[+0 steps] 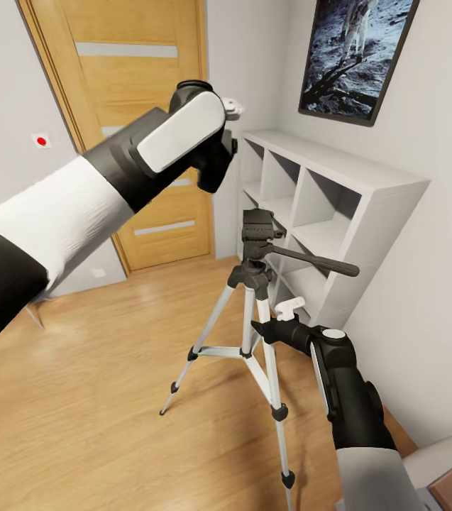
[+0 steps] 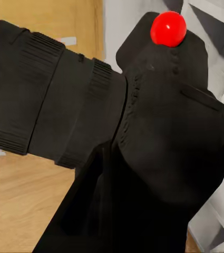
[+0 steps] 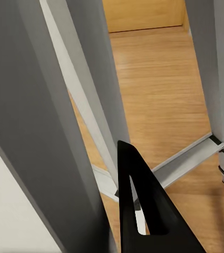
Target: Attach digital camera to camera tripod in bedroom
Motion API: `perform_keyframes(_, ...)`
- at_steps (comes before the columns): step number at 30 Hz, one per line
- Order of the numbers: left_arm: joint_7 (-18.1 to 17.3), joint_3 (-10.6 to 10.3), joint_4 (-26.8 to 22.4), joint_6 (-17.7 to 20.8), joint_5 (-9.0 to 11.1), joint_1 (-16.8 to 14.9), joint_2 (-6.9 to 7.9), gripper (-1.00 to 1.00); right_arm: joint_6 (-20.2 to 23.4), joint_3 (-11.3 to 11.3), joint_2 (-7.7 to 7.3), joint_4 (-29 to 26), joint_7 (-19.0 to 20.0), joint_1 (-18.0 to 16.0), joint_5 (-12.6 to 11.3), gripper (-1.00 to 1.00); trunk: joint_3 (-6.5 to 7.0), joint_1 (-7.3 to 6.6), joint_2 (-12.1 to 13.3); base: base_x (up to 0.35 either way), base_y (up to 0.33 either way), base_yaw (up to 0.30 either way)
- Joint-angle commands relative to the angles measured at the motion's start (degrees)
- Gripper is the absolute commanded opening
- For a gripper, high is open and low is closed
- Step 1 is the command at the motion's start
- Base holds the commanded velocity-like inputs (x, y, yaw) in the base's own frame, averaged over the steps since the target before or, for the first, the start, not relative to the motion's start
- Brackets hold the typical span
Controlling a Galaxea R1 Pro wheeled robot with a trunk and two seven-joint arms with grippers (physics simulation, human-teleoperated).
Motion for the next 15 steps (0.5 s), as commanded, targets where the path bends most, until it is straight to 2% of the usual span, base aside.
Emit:
perform_keyframes(1,0.52,-0.88,-1.11,0.21,-0.09,-0.11,0.09,-1.0,0.37,-0.17,0.07,3.94,0.67,-0.03,1.5,-1.0,-0.12,0.04,-0.09,0.0,0.0,0.0)
perform_keyframes(8,-0.68,-1.8,-2.69,0.13,-0.04,-0.11,1.04,-1.0,0.37,-0.23,0.07,3.9,0.67,-0.02,1.5,-1.0,-0.12,0.04,-0.09,0.0,0.0,0.0)
perform_keyframes(11,-4.8,-2.21,-2.92,0.23,-0.32,-0.11,2.48,-1.0,0.37,-0.21,0.07,3.88,0.67,-0.03,1.5,-1.0,-0.12,0.04,-0.09,0.0,0.0,0.0)
perform_keyframes(14,-10.87,-2.4,-3.26,0.31,-0.45,-0.11,4.67,-1.0,0.37,-0.2,0.07,3.9,0.67,-0.02,1.5,-1.0,-0.12,0.04,-0.09,0.0,0.0,0.0)
perform_keyframes(15,-15.64,-2.43,-3.59,0.29,-0.49,-0.11,6.28,-1.0,0.37,-0.19,0.07,3.89,0.67,-0.03,1.5,-1.0,-0.12,0.04,-0.09,0.0,0.0,0.0)
